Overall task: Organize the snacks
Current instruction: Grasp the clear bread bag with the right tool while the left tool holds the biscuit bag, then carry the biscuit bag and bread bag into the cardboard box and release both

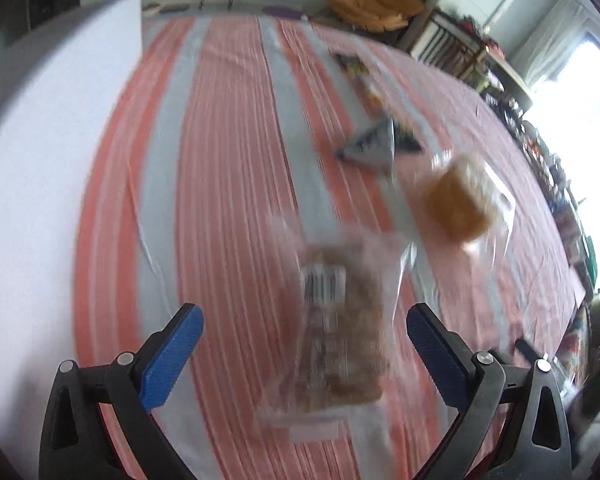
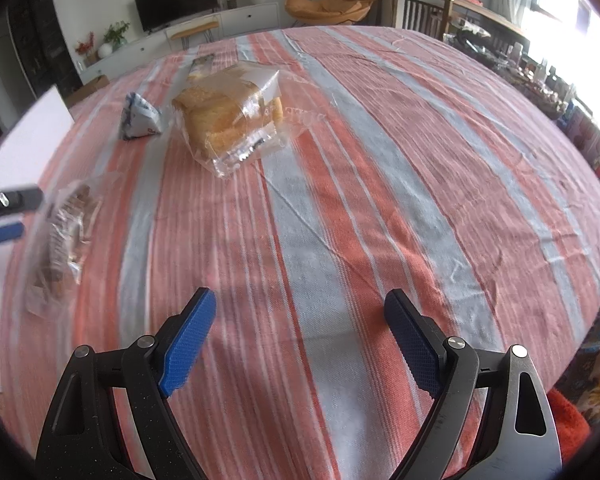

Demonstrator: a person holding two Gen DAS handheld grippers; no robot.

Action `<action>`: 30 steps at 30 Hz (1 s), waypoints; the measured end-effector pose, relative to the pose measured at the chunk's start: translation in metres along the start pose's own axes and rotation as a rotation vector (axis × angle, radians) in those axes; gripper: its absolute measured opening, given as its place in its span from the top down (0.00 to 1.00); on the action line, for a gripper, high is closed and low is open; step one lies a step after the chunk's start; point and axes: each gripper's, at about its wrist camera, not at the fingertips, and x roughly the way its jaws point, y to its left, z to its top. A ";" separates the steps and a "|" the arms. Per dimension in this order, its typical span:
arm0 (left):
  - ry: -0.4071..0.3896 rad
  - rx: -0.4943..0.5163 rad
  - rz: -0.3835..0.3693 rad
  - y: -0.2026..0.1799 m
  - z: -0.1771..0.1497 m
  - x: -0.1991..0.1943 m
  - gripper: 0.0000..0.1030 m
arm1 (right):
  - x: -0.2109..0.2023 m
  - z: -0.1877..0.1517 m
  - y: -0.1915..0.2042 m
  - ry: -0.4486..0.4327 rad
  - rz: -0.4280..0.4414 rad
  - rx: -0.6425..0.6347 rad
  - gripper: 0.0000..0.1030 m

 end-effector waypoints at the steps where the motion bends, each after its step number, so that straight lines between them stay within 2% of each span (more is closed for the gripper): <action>1: 0.008 0.020 -0.009 -0.004 -0.007 0.004 0.02 | -0.011 0.004 -0.008 -0.051 0.071 0.035 0.15; 2: 0.011 0.042 -0.009 -0.010 -0.011 0.008 0.02 | -0.021 0.012 -0.012 -0.098 0.097 0.044 0.15; 3: 0.007 0.064 0.004 -0.015 -0.014 0.011 0.02 | -0.028 0.027 -0.008 -0.127 0.095 -0.022 0.14; 5: -0.030 0.121 0.073 -0.026 -0.018 0.016 0.02 | -0.025 0.061 0.014 -0.096 0.035 -0.225 0.14; 8: -0.050 0.165 0.152 -0.035 -0.017 0.025 0.02 | -0.002 0.104 0.047 -0.017 -0.011 -0.463 0.15; 10: -0.052 0.221 0.208 -0.040 -0.017 0.031 0.00 | 0.032 0.125 0.068 0.088 -0.029 -0.585 0.15; 12: -0.072 0.252 0.210 -0.043 -0.021 0.033 0.00 | 0.078 0.138 0.083 0.217 -0.089 -0.657 0.15; 14: -0.088 0.257 0.203 -0.041 -0.024 0.032 0.00 | 0.122 0.140 0.079 0.358 -0.131 -0.646 0.14; 15: -0.088 0.262 0.201 -0.041 -0.024 0.030 0.00 | 0.131 0.141 0.069 0.390 -0.114 -0.598 0.12; 17: -0.097 0.258 0.198 -0.037 -0.026 0.024 0.09 | 0.137 0.153 0.046 0.390 -0.075 -0.402 0.15; 18: -0.121 0.248 0.179 -0.034 -0.027 0.016 0.33 | 0.135 0.153 0.034 0.377 -0.047 -0.317 0.22; 19: -0.131 0.239 0.146 -0.033 -0.027 0.011 0.51 | 0.128 0.151 0.026 0.345 -0.019 -0.277 0.29; 21: -0.135 0.204 0.144 -0.028 -0.027 0.002 0.52 | 0.111 0.138 0.013 0.310 0.027 -0.226 0.29; 25: -0.160 0.146 0.048 -0.024 -0.040 -0.029 0.53 | 0.069 0.116 0.004 0.261 0.134 -0.136 0.29; 28: -0.212 0.102 -0.059 -0.021 -0.050 -0.078 0.53 | 0.028 0.124 0.031 0.207 0.251 -0.123 0.29; 30: -0.265 0.058 -0.118 -0.010 -0.056 -0.120 0.52 | 0.000 0.134 0.072 0.166 0.361 -0.146 0.29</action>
